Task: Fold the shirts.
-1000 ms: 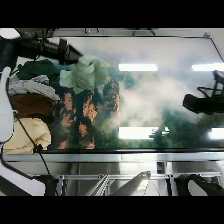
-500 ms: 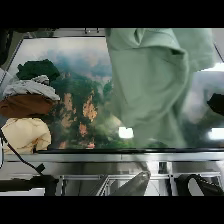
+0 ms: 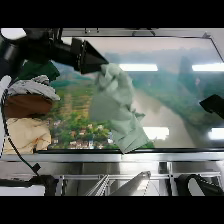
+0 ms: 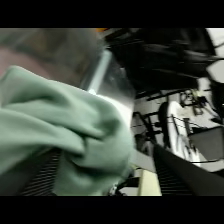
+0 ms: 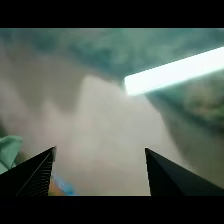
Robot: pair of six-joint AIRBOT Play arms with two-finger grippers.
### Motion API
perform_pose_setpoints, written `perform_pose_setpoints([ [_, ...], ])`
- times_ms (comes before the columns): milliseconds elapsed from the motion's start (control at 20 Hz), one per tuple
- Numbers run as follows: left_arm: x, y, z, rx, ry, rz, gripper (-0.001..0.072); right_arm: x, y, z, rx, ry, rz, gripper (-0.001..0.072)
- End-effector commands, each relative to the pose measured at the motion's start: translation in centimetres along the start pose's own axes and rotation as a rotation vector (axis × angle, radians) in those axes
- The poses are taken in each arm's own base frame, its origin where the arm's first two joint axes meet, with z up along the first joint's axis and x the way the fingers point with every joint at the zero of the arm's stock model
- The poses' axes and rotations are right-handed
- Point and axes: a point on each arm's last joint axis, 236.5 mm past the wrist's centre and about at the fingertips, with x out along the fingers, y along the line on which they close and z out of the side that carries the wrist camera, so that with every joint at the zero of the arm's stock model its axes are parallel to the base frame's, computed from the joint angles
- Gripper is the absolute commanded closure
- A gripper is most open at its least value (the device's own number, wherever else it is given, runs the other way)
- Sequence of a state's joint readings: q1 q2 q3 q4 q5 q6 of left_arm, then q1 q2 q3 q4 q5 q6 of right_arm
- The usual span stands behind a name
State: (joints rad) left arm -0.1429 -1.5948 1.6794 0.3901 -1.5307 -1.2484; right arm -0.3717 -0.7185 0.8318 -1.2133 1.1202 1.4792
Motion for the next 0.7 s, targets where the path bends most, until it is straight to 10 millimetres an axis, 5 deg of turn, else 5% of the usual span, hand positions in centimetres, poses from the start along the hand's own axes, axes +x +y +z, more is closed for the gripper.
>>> perform_pose_setpoints([
  [0,-3.0,14.4,-4.2,-0.187,0.044,0.328,-0.0005,1.7,1.4,-1.7,0.041,0.099,0.077,0.0086],
  [150,-6.4,20.3,-7.2,-0.324,0.066,0.412,-0.0003,5.4,2.9,-6.9,0.083,0.270,0.147,0.0087],
  [250,-6.9,23.3,-10.3,-0.397,0.122,0.462,-0.0003,8.1,4.8,-10.8,0.088,0.363,0.204,0.0088],
  [500,-2.2,26.9,-14.0,-0.467,0.230,0.466,-0.0002,14.1,12.9,-17.3,0.025,0.510,0.391,0.0088],
  [650,1.1,27.9,-14.7,-0.454,0.327,0.445,-0.0001,16.8,15.8,-21.2,0.055,0.627,0.445,0.0091],
])
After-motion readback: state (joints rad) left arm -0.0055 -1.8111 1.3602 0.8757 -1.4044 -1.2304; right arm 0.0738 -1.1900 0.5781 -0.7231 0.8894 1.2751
